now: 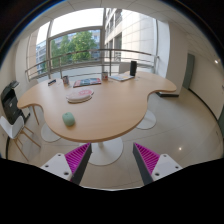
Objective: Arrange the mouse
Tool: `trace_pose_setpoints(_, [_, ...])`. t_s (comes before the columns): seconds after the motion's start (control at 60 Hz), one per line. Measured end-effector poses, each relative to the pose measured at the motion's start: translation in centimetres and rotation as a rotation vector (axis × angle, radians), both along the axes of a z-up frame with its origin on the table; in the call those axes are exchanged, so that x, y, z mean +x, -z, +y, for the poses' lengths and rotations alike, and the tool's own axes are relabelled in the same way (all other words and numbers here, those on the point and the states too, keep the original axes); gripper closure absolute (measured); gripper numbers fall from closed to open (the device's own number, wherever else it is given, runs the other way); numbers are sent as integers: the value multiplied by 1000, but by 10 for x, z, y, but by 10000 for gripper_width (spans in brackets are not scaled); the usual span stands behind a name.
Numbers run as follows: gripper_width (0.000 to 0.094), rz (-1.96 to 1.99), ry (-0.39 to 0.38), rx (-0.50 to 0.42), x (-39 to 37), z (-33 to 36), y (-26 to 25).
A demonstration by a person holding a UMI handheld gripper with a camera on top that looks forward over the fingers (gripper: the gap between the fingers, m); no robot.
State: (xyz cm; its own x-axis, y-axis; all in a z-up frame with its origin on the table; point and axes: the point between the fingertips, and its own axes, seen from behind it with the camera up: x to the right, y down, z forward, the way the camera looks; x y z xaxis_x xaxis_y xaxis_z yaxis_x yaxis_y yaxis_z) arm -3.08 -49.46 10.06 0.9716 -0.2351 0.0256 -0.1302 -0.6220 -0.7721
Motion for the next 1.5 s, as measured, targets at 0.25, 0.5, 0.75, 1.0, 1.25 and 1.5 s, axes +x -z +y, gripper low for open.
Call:
trace_pose_setpoints(0.25, [86, 24, -113, -15, -93, 92, 55])
trace_pose_setpoints(0.5, [83, -3, -206, -8, -145, 199, 88])
trace_pose_setpoints(0.75, [129, -15, -264, -35, -155, 258, 110])
trace_pose_setpoints(1.0, [436, 5, -258, -20, -146, 282, 117])
trace_pose_setpoints(1.25, [531, 19, -226, -46, -143, 288, 114])
trace_pose_setpoints(1.5, [532, 20, -174, 134, -124, 349, -18])
